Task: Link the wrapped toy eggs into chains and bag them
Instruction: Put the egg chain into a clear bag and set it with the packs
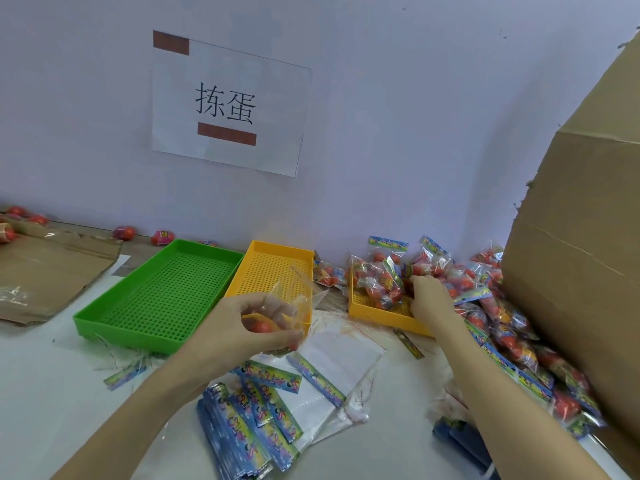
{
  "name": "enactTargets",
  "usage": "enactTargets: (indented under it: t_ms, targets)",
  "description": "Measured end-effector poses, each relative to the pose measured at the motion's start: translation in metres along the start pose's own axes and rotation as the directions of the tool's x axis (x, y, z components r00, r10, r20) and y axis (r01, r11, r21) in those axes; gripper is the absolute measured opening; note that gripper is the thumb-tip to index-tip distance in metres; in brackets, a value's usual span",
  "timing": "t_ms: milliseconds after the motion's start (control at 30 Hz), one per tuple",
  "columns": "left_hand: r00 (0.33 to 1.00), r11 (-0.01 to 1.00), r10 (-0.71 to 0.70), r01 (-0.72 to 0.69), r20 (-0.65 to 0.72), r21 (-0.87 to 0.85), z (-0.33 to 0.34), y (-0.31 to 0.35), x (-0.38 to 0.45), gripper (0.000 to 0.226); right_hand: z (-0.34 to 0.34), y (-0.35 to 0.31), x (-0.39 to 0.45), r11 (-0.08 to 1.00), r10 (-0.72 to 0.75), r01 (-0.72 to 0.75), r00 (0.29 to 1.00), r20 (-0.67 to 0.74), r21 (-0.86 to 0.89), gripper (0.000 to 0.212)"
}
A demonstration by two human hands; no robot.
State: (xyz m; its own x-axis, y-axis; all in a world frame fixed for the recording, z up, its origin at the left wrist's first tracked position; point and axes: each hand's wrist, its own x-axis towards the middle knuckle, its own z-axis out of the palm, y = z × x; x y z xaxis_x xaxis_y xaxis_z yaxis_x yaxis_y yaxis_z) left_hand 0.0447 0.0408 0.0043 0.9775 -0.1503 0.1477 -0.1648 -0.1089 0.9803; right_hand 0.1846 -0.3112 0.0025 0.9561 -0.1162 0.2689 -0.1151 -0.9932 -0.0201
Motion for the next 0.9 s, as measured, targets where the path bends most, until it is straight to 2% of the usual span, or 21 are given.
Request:
enactTargets:
  t_ms: [133,200,333,500,667,733,833,900]
  targets:
    - [1.0,0.999,-0.002,0.003,-0.015,0.034,0.002,-0.004,0.001,0.038,-0.001,-0.004,0.005,0.982,0.085,-0.067,0.992,-0.094,0.178,0.025]
    - [1.0,0.999,-0.004,0.005,-0.016,0.033,0.004,-0.005,0.001,0.042,0.001,-0.007,0.005,0.968,0.102,-0.08,0.991,-0.081,0.238,0.03]
    - [1.0,0.999,0.002,-0.003,0.02,0.05,0.007,-0.005,-0.001,0.036,0.006,-0.004,0.008,0.985,-0.008,-0.005,0.997,0.074,0.174,0.046]
    - [0.997,1.0,0.005,-0.007,0.074,0.022,0.009,-0.004,-0.003,0.031,0.013,-0.001,0.014,0.973,0.075,-0.084,0.996,0.048,0.217,0.037]
    - [0.996,0.999,0.039,-0.04,0.076,0.017,0.011,-0.01,-0.003,0.031,0.014,-0.008,0.012,0.934,0.157,-0.131,0.986,-0.051,0.333,0.029]
    - [0.997,0.999,0.052,-0.052,0.058,0.009,0.011,-0.013,-0.002,0.032,0.005,-0.015,0.006,0.907,0.205,-0.131,0.968,-0.146,0.401,0.028]
    - [0.997,0.997,0.072,-0.072,0.009,0.016,0.013,-0.017,0.002,0.035,-0.017,-0.034,-0.013,0.839,0.22,-0.031,0.932,-0.287,0.543,0.021]
    - [0.996,0.996,0.085,-0.085,-0.009,0.019,0.014,-0.019,0.003,0.037,-0.035,-0.051,-0.034,0.732,0.21,0.053,0.931,-0.299,0.68,0.011]
